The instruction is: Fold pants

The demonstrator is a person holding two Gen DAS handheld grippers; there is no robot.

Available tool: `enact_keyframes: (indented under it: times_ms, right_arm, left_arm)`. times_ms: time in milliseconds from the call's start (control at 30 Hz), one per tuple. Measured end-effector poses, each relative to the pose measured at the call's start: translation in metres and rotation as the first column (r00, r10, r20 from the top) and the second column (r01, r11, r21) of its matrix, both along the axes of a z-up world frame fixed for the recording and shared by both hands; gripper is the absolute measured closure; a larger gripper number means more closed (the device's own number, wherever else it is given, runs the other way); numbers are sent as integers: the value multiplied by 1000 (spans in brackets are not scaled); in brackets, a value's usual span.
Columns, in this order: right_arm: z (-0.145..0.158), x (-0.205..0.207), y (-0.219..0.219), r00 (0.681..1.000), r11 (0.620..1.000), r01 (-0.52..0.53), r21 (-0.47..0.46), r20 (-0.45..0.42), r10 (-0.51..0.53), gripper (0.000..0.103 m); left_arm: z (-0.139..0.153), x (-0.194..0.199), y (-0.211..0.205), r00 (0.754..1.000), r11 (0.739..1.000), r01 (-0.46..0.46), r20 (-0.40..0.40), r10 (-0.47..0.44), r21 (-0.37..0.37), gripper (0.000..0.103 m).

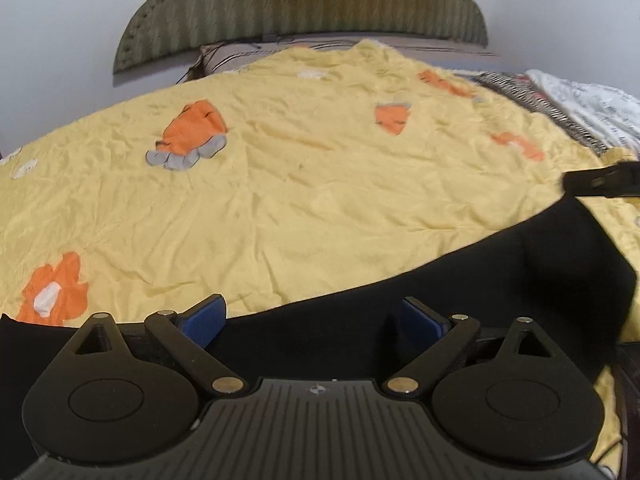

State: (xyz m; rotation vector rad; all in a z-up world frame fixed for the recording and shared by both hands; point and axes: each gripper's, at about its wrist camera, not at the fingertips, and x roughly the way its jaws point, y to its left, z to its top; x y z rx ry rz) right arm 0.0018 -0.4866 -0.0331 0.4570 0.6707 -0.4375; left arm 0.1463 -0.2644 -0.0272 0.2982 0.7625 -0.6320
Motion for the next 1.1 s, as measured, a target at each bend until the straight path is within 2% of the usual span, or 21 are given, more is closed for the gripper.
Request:
enact_keyframes:
  times_ms: [67,133,200,267,367,400,533,700,767,833,900,967,1033,1100]
  right_arm:
    - [-3,-34,-17,996,992,64,107,47,-70,0]
    - [-16,-68,-30,982,957,118,265,109,-152,0]
    - [-34,-96,-40,963,894,133,429,157,-218,0]
    - [-53,-117,-43,938,823,131,553,200,-283,0]
    - [-77,-136,-42,900,724,99,683,249,-358,0]
    - [-80,-138,-41,889,716,88,693,270,-371,0]
    - [-80,-135,-36,882,711,74,700,286,-374,0]
    - [-75,-120,-26,910,770,118,627,242,-337,0]
    - [-76,-117,-27,906,781,122,612,254,-340,0]
    - [-78,-115,-30,892,776,136,616,265,-367,0]
    - [-77,-106,-31,901,793,141,593,256,-351,1]
    - [-76,-100,-30,911,808,145,572,242,-335,17]
    - [-78,-96,-33,916,800,171,576,207,-345,63]
    - [-84,-97,-36,914,787,185,589,193,-358,81]
  left_arm:
    - [3,-7,-2,999,999,35,-28,-36,-16,8]
    - [2,-14,-6,994,996,83,-74,-84,-26,8]
    - [1,-22,-10,989,993,111,-94,-114,-31,8]
    - [1,-30,-14,989,992,127,-73,-128,-22,8]
    - [1,-42,-20,984,984,176,-20,-175,21,8]
    - [1,-45,-22,982,982,187,-3,-187,33,8]
    - [1,-49,-25,981,980,188,26,-190,57,8]
    - [0,-43,-25,981,981,189,-41,-188,41,8]
    - [-1,-42,-24,985,984,172,-33,-171,43,8]
    - [-4,-40,-24,986,986,162,-43,-160,48,8]
    - [-5,-39,-26,985,985,167,-62,-164,43,8]
    - [-4,-38,-27,984,985,168,-67,-166,35,8]
    - [-4,-36,-30,983,985,167,-80,-164,41,8]
    - [-4,-33,-30,984,986,163,-84,-160,35,8]
